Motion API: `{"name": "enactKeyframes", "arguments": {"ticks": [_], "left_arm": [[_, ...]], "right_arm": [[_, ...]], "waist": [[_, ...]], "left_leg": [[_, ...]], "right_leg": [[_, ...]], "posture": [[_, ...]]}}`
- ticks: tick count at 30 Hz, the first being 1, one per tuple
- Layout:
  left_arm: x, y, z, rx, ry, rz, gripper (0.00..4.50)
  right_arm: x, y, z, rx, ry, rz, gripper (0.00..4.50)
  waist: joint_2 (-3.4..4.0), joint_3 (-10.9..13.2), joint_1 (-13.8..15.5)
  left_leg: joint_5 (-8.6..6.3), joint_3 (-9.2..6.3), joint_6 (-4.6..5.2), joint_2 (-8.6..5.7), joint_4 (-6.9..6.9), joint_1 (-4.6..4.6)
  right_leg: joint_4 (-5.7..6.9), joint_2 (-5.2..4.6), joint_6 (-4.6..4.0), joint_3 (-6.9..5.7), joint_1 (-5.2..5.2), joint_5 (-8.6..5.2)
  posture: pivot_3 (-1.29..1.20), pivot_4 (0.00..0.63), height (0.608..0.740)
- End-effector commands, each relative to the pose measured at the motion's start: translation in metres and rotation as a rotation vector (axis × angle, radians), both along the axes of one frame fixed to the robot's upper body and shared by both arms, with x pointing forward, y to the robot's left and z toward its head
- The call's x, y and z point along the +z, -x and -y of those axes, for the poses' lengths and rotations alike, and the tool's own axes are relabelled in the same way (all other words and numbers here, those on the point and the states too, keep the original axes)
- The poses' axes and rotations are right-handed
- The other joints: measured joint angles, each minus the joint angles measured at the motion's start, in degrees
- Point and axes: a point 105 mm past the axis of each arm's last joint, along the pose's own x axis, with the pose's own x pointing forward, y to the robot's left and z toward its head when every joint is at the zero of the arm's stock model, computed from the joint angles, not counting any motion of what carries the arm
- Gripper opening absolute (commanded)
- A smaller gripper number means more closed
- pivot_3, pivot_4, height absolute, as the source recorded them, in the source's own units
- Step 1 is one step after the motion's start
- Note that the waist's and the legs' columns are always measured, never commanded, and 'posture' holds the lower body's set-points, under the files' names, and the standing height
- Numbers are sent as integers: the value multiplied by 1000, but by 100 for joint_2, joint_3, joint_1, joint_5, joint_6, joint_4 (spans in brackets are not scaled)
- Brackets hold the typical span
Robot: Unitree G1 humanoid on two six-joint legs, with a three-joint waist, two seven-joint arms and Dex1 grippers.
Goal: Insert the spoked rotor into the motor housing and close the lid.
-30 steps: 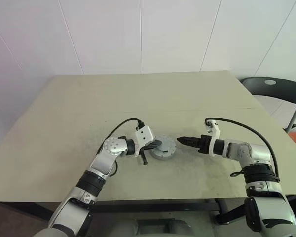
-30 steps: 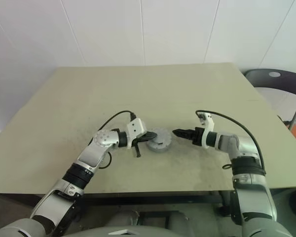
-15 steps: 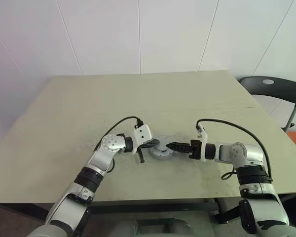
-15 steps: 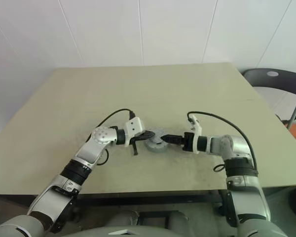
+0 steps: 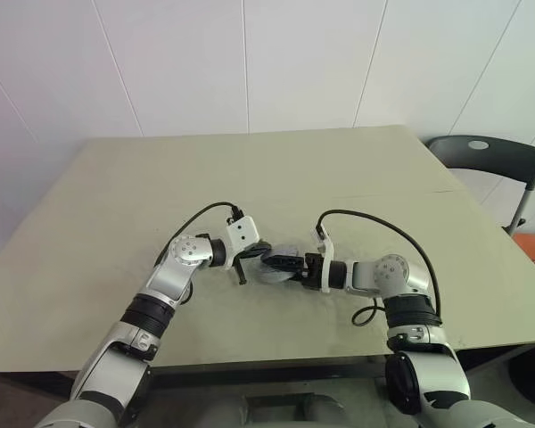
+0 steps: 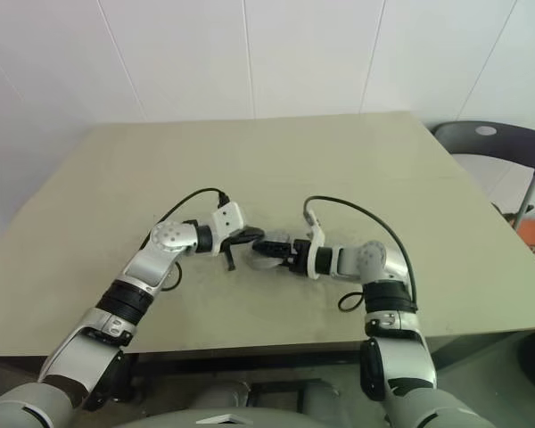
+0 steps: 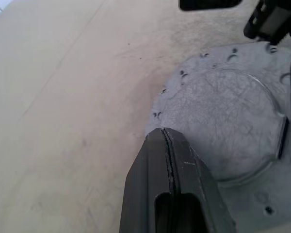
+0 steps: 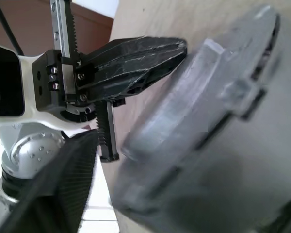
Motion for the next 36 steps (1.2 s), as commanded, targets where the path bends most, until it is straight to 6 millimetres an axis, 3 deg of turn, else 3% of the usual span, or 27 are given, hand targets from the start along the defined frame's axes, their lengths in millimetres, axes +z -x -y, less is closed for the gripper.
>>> {"name": "enactKeyframes", "arguments": {"ticks": [1, 8, 14, 21, 24, 26, 29, 32, 36], "left_arm": [[-17, 8, 2, -26, -45, -43, 0], [-10, 1, 2, 26, 3, 0, 0], [19, -38, -21, 334, 166, 108, 0], [52, -59, -64, 678, 703, -76, 0], [47, -54, -68, 722, 884, -240, 0], [49, -45, -61, 669, 952, -292, 0], [59, -27, -42, 542, 1104, -386, 591], [63, -24, -38, 526, 1231, -462, 1505], [75, -20, -33, 475, 1393, -555, 2725]], "right_arm": [[34, -17, -3, -39, -96, 124, 3054], [23, -25, 7, -110, -49, 138, 2953], [40, -27, 8, -128, -149, 213, 2953], [64, -31, 11, -158, -276, 337, 2953], [74, -31, 9, -162, -324, 376, 2953], [79, -35, 6, -172, -339, 409, 2953], [90, -53, 1, -261, -372, 460, 2953], [102, -64, -6, -312, -414, 495, 2953], [106, -58, -16, -251, -423, 525, 2953]], "waist": [[0, 0, -6], [3, 1, -5], [2, 3, -6], [0, 5, -36], [-1, 5, -39], [0, 5, -42], [-1, 5, -57], [-1, 6, -56], [-2, 6, -50]], "left_leg": [[0, 0, 0, 0, 0, 0], [1, -1, -5, 2, 6, 7], [4, 0, -4, 1, 15, 0], [8, 5, -8, 1, 9, -64], [8, 7, -8, 0, 18, -67], [8, 6, -9, -1, 25, -66], [8, 7, -9, -2, 28, -64], [11, 7, -14, -2, 37, -64], [13, 4, -18, 1, 37, -59]], "right_leg": [[0, 0, 0, 0, 0, 0], [17, 1, -1, -1, 2, 0], [26, 2, 0, 0, -6, 2], [58, 1, -2, 6, -88, 2], [66, 1, -2, 7, -89, 3], [72, 1, -2, 6, -87, 3], [73, 1, -2, 6, -84, 3], [80, 2, -9, 6, -85, 7], [82, 5, -12, 4, -81, 8]], "posture": [[0, 0, 740], [0, 0, 740], [0, 0, 740], [0, 0, 740], [0, 0, 740], [0, 0, 740], [0, 0, 740], [0, 0, 740], [0, 0, 740]]}}
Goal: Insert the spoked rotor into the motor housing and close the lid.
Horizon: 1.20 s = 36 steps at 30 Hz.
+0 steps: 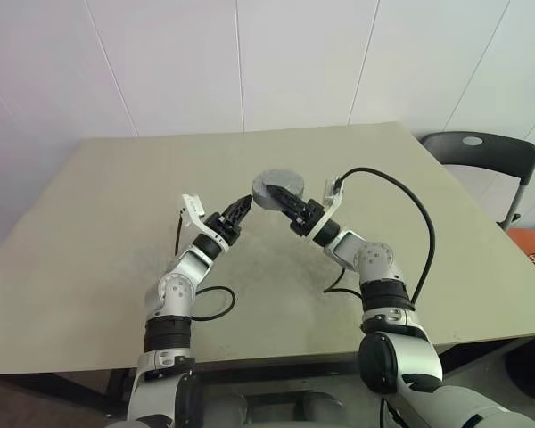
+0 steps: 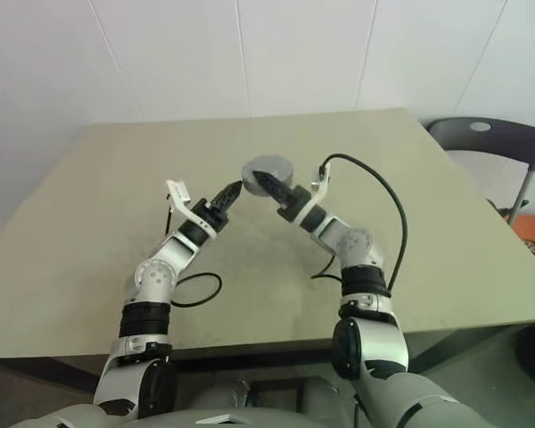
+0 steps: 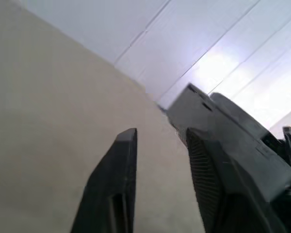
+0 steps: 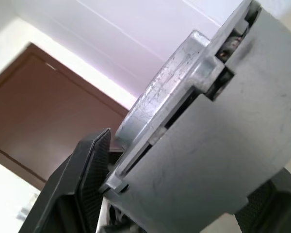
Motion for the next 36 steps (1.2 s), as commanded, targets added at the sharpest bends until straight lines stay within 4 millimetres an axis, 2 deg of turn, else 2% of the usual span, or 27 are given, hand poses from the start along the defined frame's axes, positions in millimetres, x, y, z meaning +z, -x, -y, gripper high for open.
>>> {"name": "enactKeyframes", "arguments": {"ticks": [1, 5, 6, 8, 12, 16, 19, 25, 30, 36], "left_arm": [[28, 2, -3, -8, 153, 47, 3085], [34, 0, -8, 1, 302, -1, 4374], [33, -2, -9, 5, 337, -20, 4491], [33, -1, -7, -18, 381, -46, 4491], [25, 3, 12, -105, 414, -121, 4491], [32, 10, 29, -204, 442, -117, 4491], [32, 8, 38, -234, 440, -135, 4491], [32, -2, 38, -210, 481, -155, 4491], [32, -1, 41, -229, 472, -150, 4491], [29, -2, 39, -207, 491, -162, 3131]], "right_arm": [[23, 4, -3, 37, -30, 100, 2953], [24, 1, 1, 15, -41, 97, 2953], [23, 1, 1, 17, -41, 96, 2953], [23, 3, -3, 32, -37, 98, 2953], [20, 5, -4, 39, -32, 91, 2953], [18, 5, -5, 43, -30, 88, 2953], [20, 9, -6, 64, -44, 94, 2953], [18, 15, -10, 102, -45, 92, 2953], [18, 15, -12, 116, -43, 90, 2953], [22, 23, -16, 172, -74, 111, 2953]], "waist": [[0, 0, 6], [0, 0, 13], [0, 0, 15], [0, 0, 14], [0, 0, 7], [0, 0, 7], [0, 0, 8], [0, 0, -4], [-1, 0, 5], [0, 0, 7]], "left_leg": [[0, 0, 0, 0, 0, 0], [0, 1, 0, -2, 1, -1], [0, 0, 0, -2, 2, -1], [0, 0, 0, -2, 2, -1], [1, 0, -1, -2, 2, -1], [1, 0, -1, -2, 2, -1], [1, 0, -2, -2, 2, -1], [1, 0, -3, -2, 1, 0], [1, 0, -4, -2, 1, -1], [1, 0, -4, -2, 1, -1]], "right_leg": [[-2, 0, 0, -1, 2, 0], [-5, -2, 0, 1, 2, 0], [-4, -2, 0, 0, 2, 0], [-3, -1, 0, 0, 2, 0], [-4, -1, 0, 1, 3, 0], [-5, -1, -1, 1, 3, 0], [-4, -1, -1, 1, 3, 0], [-5, -1, -1, 1, 2, 0], [-6, -1, -1, 1, 3, 0], [-6, -1, -1, 1, 3, 0]], "posture": [[0, 0, 740], [0, 0, 740], [0, 0, 740], [0, 0, 740], [0, 0, 740], [0, 0, 740], [0, 0, 740], [0, 0, 740], [0, 0, 740], [0, 0, 740]]}}
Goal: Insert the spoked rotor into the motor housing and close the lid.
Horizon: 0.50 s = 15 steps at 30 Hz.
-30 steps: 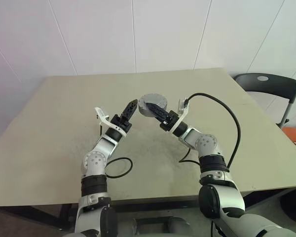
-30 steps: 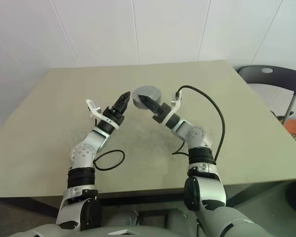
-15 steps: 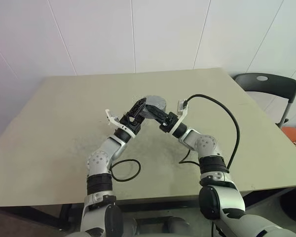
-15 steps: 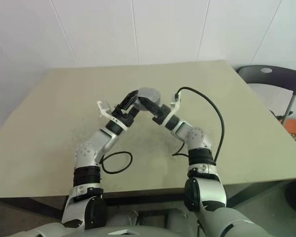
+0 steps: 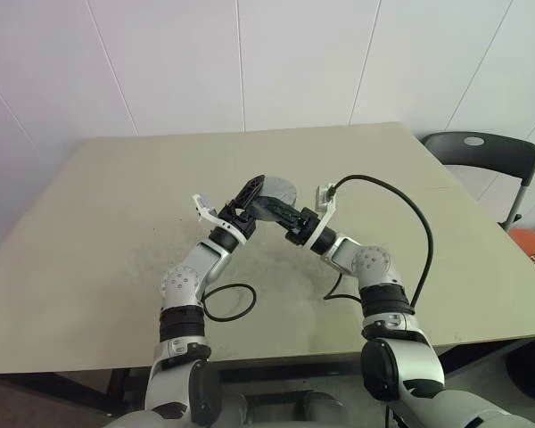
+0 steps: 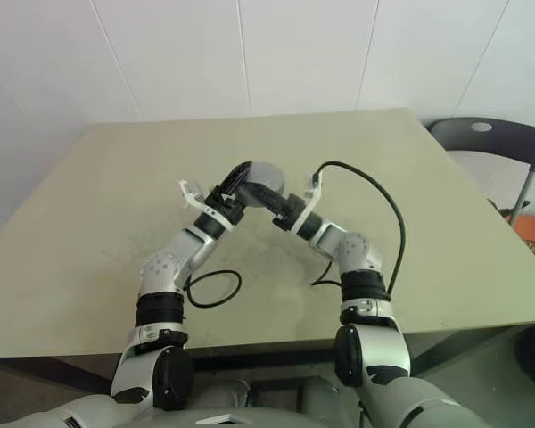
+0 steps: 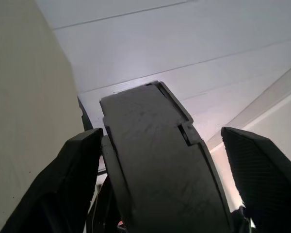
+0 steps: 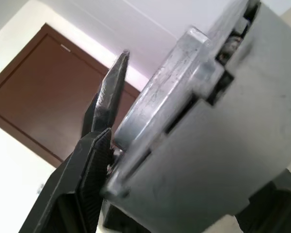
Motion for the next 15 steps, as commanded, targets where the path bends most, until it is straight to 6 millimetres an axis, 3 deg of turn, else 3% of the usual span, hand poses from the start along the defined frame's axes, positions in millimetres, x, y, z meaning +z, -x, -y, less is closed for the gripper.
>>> {"name": "enactKeyframes", "arguments": {"ticks": [1, 7, 15], "left_arm": [[15, -1, 6, -8, 31, 42, 2856], [19, 6, 13, -51, 57, 75, 2148], [21, 10, 20, -82, 82, 78, 2145]], "right_arm": [[31, 7, -4, 53, -81, 114, 2953], [36, 17, -1, 99, -134, 128, 2953], [33, 13, 2, 66, -136, 109, 2953]], "waist": [[0, 0, 1], [0, 0, 2], [0, 0, -1]], "left_leg": [[0, 0, 0, 0, 0, 0], [0, 0, 0, 0, -1, -1], [0, 0, 0, 1, 0, 0]], "right_leg": [[0, 0, 0, 0, 0, 0], [-1, 0, 0, 0, 0, 0], [1, 0, 0, 0, 0, 0]], "posture": [[0, 0, 740], [0, 0, 740], [0, 0, 740]]}}
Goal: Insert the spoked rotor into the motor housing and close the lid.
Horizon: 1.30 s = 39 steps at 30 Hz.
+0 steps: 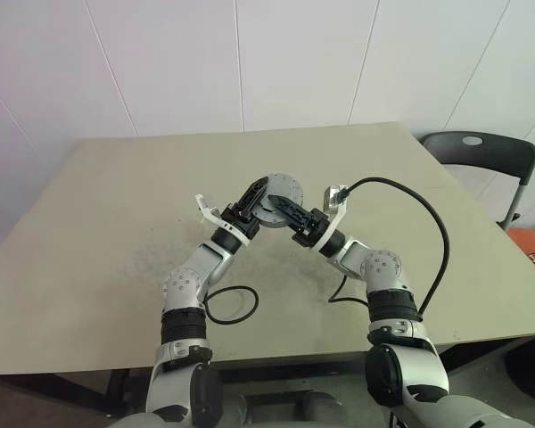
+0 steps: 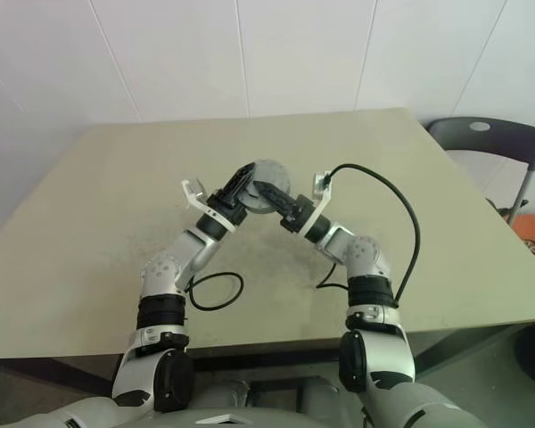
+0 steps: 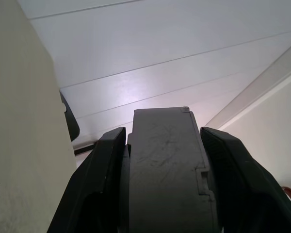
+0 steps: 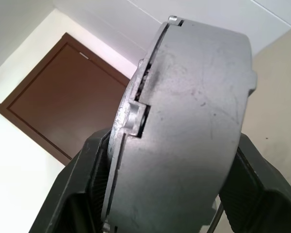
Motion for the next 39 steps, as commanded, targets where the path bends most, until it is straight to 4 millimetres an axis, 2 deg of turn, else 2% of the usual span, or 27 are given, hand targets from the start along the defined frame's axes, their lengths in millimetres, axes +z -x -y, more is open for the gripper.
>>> {"name": "enactKeyframes", "arguments": {"ticks": [1, 8, 13, 14, 19, 22, 26, 30, 39], "left_arm": [[15, 3, 13, -42, 40, 40, 2145], [17, -4, -1, 30, 114, 14, 2145], [12, -9, -5, 68, 106, -21, 2145], [10, -10, -6, 81, 107, -30, 2145], [4, -18, -17, 166, 95, -57, 2145], [-8, -33, -44, 355, 52, -118, 2145], [-32, -45, -94, 603, 14, -223, 2145], [-40, -46, -113, 709, -7, -243, 2145], [-45, -47, -135, 844, -9, -276, 2145]], "right_arm": [[29, 4, -9, 48, -76, 101, 2953], [28, -3, -6, 5, -95, 71, 2953], [31, -11, -1, -40, -109, 58, 4414], [31, -11, -1, -39, -110, 58, 4464], [32, -11, 0, -40, -126, 57, 4464], [31, -12, 1, -48, -127, 55, 4464], [30, -13, 0, -49, -122, 53, 4464], [30, -13, 0, -45, -118, 53, 4464], [28, -12, -1, -39, -110, 51, 4464]], "waist": [[0, 0, 4], [0, 0, 3], [0, 0, 6], [0, 0, 10], [-1, 0, 40], [-1, 0, 40], [-4, 3, 9], [-2, 3, -81], [-21, 11, 33]], "left_leg": [[0, 0, 0, 0, 0, 0], [0, 0, 0, 0, 0, -1], [0, 0, 0, 0, 0, 0], [0, 0, 0, 0, 0, 0], [0, 0, 0, -1, 0, -3], [0, 0, 0, -1, 0, -2], [1, 0, -1, 0, 0, 0], [6, 4, -9, 5, -14, 1], [5, -1, -6, -5, -9, -13]], "right_leg": [[-1, 0, 0, 0, 0, 0], [-2, 0, 0, 0, 0, 0], [-1, 0, 0, 0, 0, 0], [-2, 0, 0, 0, 0, 0], [-6, -1, 0, 0, -1, 0], [-4, -1, 0, 0, 0, 0], [-3, 0, -4, 1, -1, 2], [-4, 4, -9, 4, -7, 5], [-13, -3, -8, 0, -9, 6]], "posture": [[0, 0, 740], [0, 0, 740], [0, 0, 740], [0, 0, 740], [0, 0, 740], [0, 0, 740], [0, 0, 740], [0, 0, 740], [0, 0, 740]]}}
